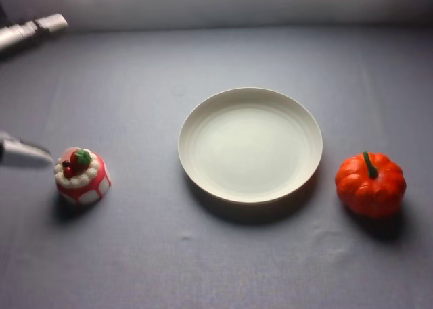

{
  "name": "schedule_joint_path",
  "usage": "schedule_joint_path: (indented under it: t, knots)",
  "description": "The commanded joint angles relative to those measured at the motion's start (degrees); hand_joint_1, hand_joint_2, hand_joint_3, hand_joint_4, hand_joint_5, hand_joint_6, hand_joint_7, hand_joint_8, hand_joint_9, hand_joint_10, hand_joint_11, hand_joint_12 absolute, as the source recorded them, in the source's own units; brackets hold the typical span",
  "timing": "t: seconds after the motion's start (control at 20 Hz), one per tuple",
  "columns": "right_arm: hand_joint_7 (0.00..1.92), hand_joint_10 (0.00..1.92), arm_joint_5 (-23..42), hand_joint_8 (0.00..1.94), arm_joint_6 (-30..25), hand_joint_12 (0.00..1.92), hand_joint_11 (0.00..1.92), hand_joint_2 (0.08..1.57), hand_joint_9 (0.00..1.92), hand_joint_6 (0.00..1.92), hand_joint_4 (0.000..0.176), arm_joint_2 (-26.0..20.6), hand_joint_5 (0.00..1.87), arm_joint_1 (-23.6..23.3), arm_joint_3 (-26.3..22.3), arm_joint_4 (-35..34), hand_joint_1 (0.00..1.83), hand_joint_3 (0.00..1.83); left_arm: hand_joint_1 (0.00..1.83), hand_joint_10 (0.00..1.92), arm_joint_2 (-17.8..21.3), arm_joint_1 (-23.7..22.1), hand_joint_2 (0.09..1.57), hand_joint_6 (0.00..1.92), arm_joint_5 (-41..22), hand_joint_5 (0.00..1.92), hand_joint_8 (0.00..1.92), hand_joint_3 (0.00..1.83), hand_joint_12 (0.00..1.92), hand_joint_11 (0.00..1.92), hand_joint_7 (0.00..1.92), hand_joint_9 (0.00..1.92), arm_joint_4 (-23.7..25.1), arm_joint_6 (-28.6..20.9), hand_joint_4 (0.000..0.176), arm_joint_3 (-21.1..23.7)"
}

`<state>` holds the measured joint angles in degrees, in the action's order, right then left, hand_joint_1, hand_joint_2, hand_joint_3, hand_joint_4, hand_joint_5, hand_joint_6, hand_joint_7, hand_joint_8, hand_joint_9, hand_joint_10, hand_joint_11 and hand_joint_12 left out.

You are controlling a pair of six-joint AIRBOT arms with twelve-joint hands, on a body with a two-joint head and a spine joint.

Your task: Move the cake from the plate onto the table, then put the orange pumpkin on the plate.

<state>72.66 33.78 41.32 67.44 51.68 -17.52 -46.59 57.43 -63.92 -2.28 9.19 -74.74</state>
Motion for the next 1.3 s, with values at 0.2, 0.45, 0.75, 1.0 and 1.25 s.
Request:
schedule_joint_path:
  t: [0.2,0.45,0.75,1.0,1.25]
  knots:
    - [0.00,0.00,-7.29,0.00,-0.32,1.92,0.00,0.74,0.00,0.06,0.156,3.16,0.13,-5.69,5.19,1.73,0.77,0.04,0.98,0.00,2.20,-0.36,0.82,0.00,-13.35,0.00,0.00,0.01,0.29,0.00,0.00,0.00,-5.39,-0.20,0.121,1.58]
    - [0.10,0.02,-24.15,0.01,-0.44,0.46,0.00,0.91,0.06,0.01,0.000,9.76,0.27,-15.53,12.70,8.73,0.82,0.00,0.99,0.01,2.05,-0.03,0.83,0.00,-14.00,0.05,0.00,0.01,0.32,0.00,0.00,0.03,-5.57,-0.20,0.162,1.71]
    - [0.18,0.02,-31.14,0.01,-0.49,0.51,0.00,0.94,0.11,0.00,0.000,13.28,0.31,-17.21,16.01,11.34,0.94,0.00,0.98,0.00,1.36,-0.08,0.84,0.00,-13.91,0.05,0.00,0.00,0.71,0.00,0.00,0.02,-5.32,-0.20,0.176,1.71]
    - [0.06,0.00,-31.86,0.00,-0.95,0.39,0.00,0.89,0.05,0.00,0.000,13.65,0.23,-18.22,15.51,14.12,0.85,0.00,0.97,0.00,1.10,-0.10,0.85,0.00,-13.59,0.02,0.00,0.00,0.68,0.00,0.00,0.04,-5.14,-0.20,0.131,1.77]
    - [0.00,0.00,-32.14,0.00,-2.12,0.00,0.00,0.79,0.00,0.00,0.087,13.59,0.00,-20.94,13.77,19.48,0.80,0.00,0.97,0.00,1.05,-0.05,0.83,0.00,-13.39,0.04,0.00,0.00,0.57,0.00,0.00,0.05,-5.05,-0.20,0.159,1.78]
